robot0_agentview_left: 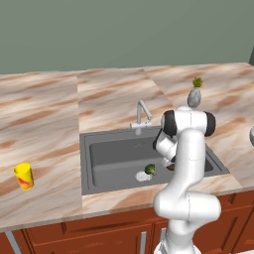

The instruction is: Remove the kiwi and broccoli from the sink. Then move the bowl and cup from the counter to the sink for washing.

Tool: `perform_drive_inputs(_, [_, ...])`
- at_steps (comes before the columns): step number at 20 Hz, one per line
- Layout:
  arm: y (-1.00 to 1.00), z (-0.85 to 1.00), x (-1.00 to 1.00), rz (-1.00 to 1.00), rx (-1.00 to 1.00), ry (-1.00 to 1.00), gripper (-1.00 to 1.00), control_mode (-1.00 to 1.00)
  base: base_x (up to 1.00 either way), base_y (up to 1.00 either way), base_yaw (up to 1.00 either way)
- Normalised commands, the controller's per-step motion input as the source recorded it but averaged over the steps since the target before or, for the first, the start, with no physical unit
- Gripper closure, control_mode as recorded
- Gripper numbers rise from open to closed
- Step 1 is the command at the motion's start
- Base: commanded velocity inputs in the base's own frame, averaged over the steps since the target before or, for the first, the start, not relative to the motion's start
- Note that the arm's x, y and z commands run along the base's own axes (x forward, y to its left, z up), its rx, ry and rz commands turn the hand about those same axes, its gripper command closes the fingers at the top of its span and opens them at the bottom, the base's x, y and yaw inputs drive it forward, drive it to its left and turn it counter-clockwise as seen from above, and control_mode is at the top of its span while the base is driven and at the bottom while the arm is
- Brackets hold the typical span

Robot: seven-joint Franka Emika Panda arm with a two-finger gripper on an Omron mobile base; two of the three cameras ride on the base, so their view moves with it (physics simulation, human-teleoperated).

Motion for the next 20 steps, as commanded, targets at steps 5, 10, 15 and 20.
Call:
perform_drive_inputs(5, [0.0,-0.15,0.08,0.0,0.0,0.0,-1.0,-1.0,0.0,0.0,0.0])
perform_drive_inputs(10, [0.0,-0.15,0.08,0.0,0.0,0.0,-1.0,-1.0,0.0,0.0,0.0])
perform_drive_inputs(15, [0.0,-0.15,0.11,0.0,0.0,0.0,-1.0,-1.0,0.0,0.0,0.0])
perform_drive_inputs(20, [-0.01,-0.15,0.1,0.0,0.0,0.0,-1.0,-1.0,0.0,0.0,0.0])
